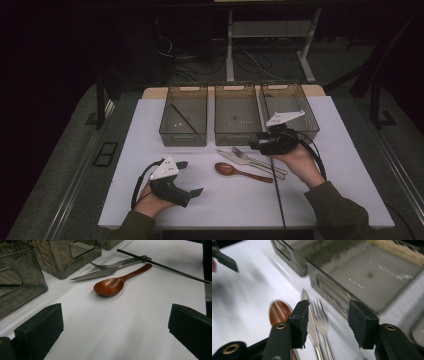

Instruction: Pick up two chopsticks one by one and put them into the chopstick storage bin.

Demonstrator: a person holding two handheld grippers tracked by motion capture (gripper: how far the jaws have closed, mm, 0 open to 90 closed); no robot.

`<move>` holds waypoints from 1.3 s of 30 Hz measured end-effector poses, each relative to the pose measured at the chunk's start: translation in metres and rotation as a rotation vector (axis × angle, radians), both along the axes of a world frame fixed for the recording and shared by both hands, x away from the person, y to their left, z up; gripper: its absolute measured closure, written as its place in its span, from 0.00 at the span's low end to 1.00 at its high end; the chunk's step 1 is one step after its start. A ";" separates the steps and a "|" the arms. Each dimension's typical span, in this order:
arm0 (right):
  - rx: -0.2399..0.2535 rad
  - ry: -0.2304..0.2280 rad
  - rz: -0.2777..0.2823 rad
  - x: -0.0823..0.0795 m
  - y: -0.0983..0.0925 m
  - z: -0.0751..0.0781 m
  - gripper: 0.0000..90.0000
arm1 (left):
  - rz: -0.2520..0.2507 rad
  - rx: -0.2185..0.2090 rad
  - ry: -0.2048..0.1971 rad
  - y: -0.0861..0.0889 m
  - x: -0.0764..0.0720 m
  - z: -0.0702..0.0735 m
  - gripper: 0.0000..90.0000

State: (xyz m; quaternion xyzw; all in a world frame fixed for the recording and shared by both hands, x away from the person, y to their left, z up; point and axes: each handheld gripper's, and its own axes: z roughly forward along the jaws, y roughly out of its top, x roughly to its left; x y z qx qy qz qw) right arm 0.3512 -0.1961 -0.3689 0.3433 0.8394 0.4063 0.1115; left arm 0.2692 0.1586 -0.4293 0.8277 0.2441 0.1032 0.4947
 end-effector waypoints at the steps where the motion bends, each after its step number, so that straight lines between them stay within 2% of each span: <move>1: -0.001 0.005 -0.012 -0.002 -0.004 -0.003 0.57 | 0.000 0.000 0.000 0.000 0.000 0.000 0.00; 5: -0.015 0.025 -0.058 -0.009 -0.020 -0.014 0.59 | 0.001 0.003 0.003 0.000 0.000 0.000 0.00; 10: -0.067 0.029 -0.128 -0.008 -0.031 -0.030 0.58 | 0.000 0.006 0.003 0.000 0.000 0.000 0.00; 13: -0.085 0.068 -0.177 -0.002 -0.035 -0.044 0.58 | 0.000 0.004 0.001 0.000 0.000 0.000 0.00; 16: -0.080 0.094 -0.199 0.001 -0.037 -0.050 0.59 | -0.005 0.011 0.005 0.000 0.000 -0.001 0.00; 23: -0.093 0.141 -0.223 0.005 -0.034 -0.063 0.60 | -0.008 0.012 0.005 -0.001 0.000 -0.001 0.00; 28: -0.099 0.161 -0.228 0.006 -0.032 -0.068 0.66 | -0.009 0.012 0.006 -0.001 0.000 -0.001 0.00; 39: -0.122 0.164 -0.225 0.008 -0.028 -0.073 0.78 | -0.009 0.012 0.007 -0.001 0.000 -0.001 0.00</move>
